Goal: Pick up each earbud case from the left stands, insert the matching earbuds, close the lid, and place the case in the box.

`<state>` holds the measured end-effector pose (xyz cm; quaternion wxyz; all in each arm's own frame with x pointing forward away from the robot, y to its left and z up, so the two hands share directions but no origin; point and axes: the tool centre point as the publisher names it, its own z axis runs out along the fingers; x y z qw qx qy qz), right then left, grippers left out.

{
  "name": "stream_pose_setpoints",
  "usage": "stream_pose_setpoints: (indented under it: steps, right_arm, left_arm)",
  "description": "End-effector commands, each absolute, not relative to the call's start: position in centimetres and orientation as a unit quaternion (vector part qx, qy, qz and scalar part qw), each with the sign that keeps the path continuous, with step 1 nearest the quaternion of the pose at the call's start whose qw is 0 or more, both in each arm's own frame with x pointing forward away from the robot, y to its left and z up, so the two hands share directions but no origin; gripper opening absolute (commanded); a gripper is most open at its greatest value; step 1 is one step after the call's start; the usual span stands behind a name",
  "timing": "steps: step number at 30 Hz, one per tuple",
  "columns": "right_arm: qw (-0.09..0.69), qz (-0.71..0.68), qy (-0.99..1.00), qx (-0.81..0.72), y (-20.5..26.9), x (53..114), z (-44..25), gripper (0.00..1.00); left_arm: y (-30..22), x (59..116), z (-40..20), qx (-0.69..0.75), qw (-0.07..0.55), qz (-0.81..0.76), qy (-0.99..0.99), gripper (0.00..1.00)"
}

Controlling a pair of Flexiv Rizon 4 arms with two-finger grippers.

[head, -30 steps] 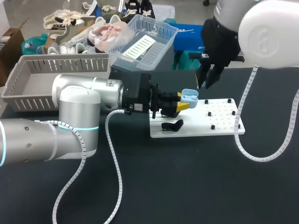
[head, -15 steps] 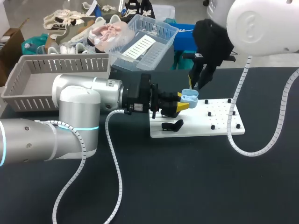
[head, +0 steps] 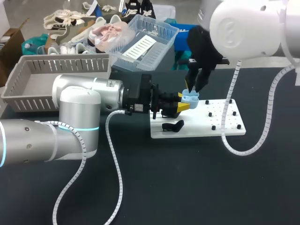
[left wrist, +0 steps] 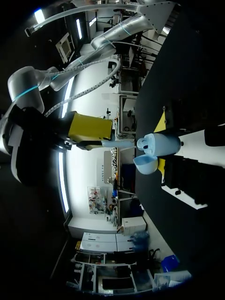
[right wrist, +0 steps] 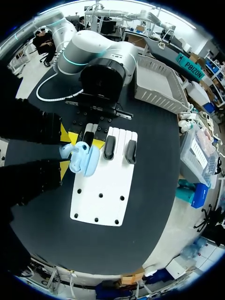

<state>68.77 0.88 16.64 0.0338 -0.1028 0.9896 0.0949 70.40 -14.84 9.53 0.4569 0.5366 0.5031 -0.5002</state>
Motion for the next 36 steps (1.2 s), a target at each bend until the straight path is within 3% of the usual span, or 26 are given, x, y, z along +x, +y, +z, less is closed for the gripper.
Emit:
stream_pose_setpoints:
  steps: [1,36]
  right_arm:
    - [0.033,0.095,0.990,-0.103,1.0,68.8,16.5,0.00]
    - [0.031,0.097,0.990,-0.101,1.7,69.6,14.8,0.00]
  left_arm:
    - [-14.9,70.4,9.5,0.536,0.458,-0.500,0.503,0.00]
    - [-14.9,70.4,9.5,0.536,0.458,-0.500,0.503,0.00]
